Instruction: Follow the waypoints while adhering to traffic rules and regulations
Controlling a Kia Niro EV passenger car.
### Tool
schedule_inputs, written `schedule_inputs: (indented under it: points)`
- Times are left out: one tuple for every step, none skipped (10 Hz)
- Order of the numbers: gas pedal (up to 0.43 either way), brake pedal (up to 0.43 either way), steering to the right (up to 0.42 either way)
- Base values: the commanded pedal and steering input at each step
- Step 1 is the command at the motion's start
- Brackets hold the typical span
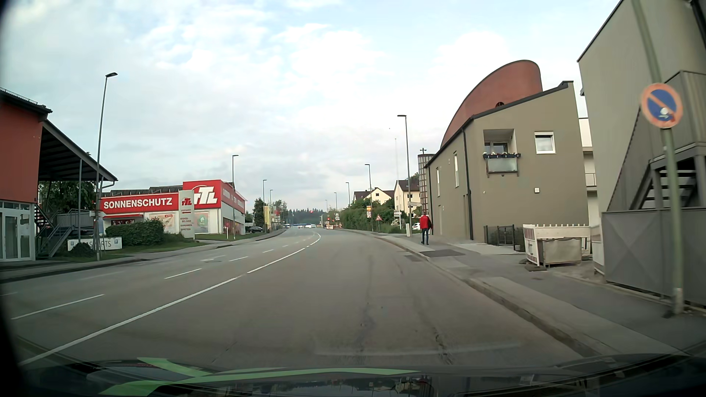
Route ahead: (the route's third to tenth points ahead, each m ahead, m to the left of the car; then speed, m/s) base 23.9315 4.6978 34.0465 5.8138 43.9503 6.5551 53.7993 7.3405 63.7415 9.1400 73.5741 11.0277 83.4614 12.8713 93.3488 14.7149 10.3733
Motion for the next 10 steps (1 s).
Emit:
schedule_inputs:
  points:
    - [0.11, 0.0, -0.015]
    - [0.11, 0.0, -0.016]
    - [0.11, 0.0, -0.016]
    - [0.11, 0.0, -0.016]
    - [0.11, 0.0, -0.016]
    - [0.11, 0.0, -0.016]
    - [0.11, 0.0, -0.016]
    - [0.11, 0.0, -0.016]
    - [0.11, 0.0, -0.016]
    - [0.11, 0.0, -0.016]
